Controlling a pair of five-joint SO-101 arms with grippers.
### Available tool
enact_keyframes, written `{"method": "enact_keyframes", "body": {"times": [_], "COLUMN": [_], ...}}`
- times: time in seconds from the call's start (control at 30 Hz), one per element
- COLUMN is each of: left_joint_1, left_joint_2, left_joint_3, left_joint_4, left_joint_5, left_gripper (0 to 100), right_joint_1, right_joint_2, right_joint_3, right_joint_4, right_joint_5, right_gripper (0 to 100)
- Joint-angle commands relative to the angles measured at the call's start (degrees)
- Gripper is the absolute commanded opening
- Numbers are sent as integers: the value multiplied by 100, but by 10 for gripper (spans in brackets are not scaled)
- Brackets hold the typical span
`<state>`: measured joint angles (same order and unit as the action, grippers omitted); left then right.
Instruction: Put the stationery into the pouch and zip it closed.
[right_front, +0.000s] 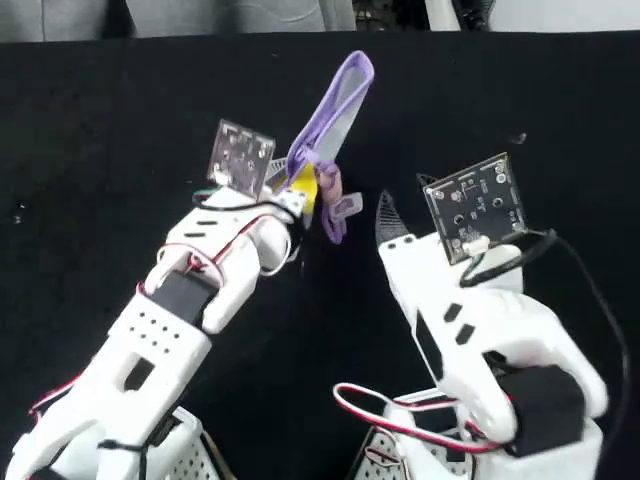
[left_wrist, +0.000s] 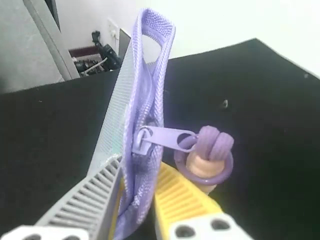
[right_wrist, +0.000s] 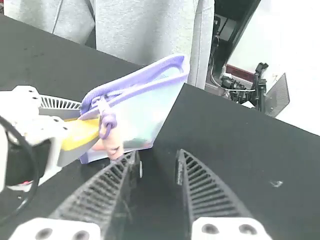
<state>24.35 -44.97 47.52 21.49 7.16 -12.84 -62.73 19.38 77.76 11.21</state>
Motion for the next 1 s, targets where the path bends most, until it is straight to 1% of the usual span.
{"method": "enact_keyframes", "body": {"times": [0.0, 0.2, 0.33, 0.47, 0.7, 0.97], "left_joint_1": [66, 57, 13, 66, 75, 75], "left_joint_2": [229, 264, 281, 255, 255, 255], "left_joint_3": [-664, -725, -699, -646, -699, -699], "left_joint_4": [35, 35, 35, 44, 343, 343], "left_joint_5": [387, 422, 404, 396, 387, 387], "left_gripper": [28, 28, 28, 28, 28, 28], "right_joint_1": [-88, -879, -1292, -1266, -738, -686], "right_joint_2": [-435, -1367, -2255, -2659, -2624, -2607], "right_joint_3": [954, 3011, 4075, 4681, 5323, 5569], "right_joint_4": [-941, -2602, -3270, -3771, -4897, -5433], "right_joint_5": [-44, -44, -44, -44, -53, -53], "right_gripper": [119, 119, 119, 119, 118, 118]}}
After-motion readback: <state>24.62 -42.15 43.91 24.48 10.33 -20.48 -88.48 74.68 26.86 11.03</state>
